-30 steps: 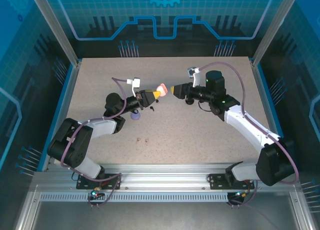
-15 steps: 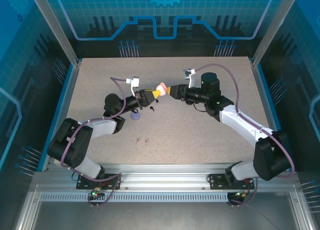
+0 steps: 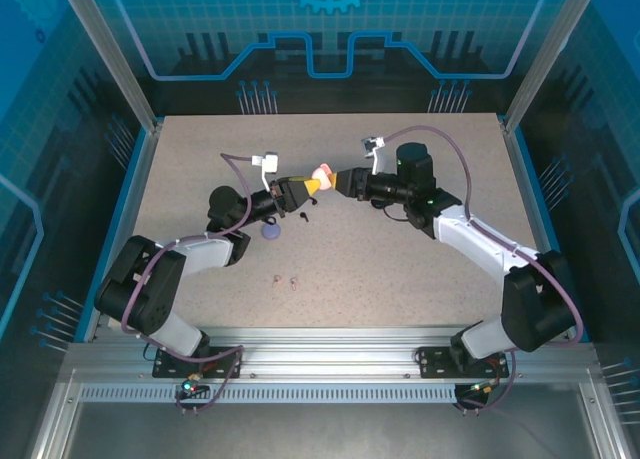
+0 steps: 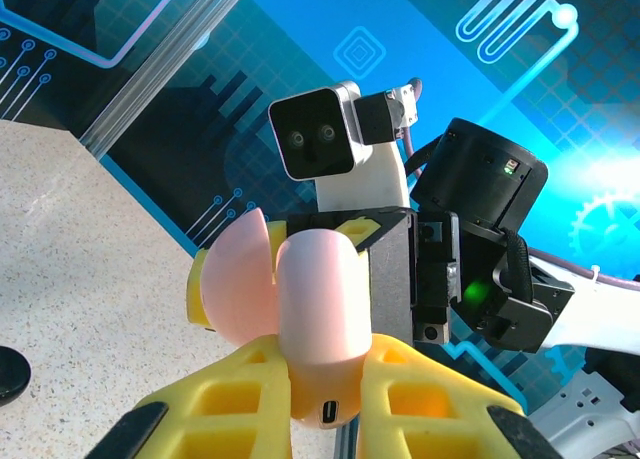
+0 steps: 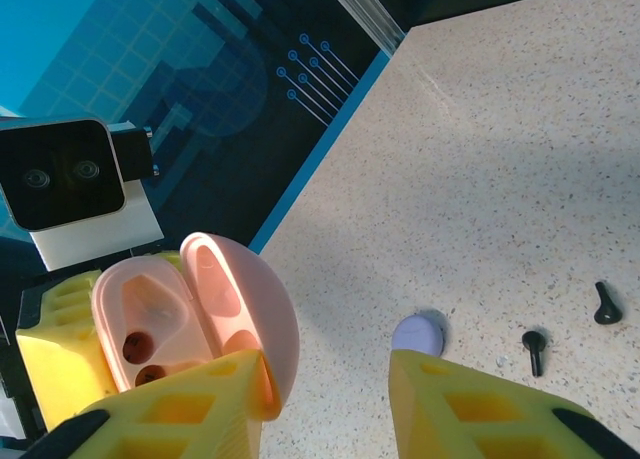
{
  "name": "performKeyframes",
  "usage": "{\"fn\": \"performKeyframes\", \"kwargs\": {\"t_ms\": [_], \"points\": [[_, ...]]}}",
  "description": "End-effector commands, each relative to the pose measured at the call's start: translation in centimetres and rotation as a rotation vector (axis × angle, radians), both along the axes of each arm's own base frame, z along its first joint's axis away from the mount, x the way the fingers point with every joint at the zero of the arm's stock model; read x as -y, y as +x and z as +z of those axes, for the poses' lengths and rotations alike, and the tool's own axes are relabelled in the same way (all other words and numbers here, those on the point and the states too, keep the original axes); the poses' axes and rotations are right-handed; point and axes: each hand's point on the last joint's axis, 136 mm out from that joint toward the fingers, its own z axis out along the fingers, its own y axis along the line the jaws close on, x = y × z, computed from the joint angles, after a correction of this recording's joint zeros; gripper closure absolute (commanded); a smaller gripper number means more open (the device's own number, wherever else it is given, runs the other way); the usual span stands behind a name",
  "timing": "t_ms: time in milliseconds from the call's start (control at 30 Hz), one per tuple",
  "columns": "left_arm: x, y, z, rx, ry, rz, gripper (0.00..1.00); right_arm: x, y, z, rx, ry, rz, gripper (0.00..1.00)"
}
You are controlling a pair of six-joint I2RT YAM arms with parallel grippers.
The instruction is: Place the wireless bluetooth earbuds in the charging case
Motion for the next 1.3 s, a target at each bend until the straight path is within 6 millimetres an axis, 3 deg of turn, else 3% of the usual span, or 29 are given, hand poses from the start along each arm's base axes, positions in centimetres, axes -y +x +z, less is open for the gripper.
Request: {"fn": "performKeyframes", "kwargs": {"t_ms": [0,233,567,733,933,1267], "points": [[0.5,-0.6,1.8,0.072,-0.02,-0.04,1.0,-1.2,0.0,1.2,0.026,0.024,0.03,0.65],[0.6,-0.6,1.6,0.069,-0.019,-0.045,1.0,-1.5,0.0,1.6,0.027,0.038,0.047,0.75],[0.8,-0.7,0.8,0.046,-0.017,-0.056,1.0,-2.3,-0.4,3.1,0.047,0.06,0.086,0.99],[0.7,-0.5,0.6,0.04,-0.019,-0.044,1.0,-2.1,-0.4,3.5,0.053,0.05,0.076,1.0],[-0.1,0.6,0.2,0.029,-0.028,0.038,0.69,-0.9,0.3,3.5,0.062,-0.015,-0.012,1.0],[-2.9,3.3,2.1,0.043,-0.018,0.127,0.51,2.7,2.0,4.2,0.071,-0.154,-0.123,1.0]]}}
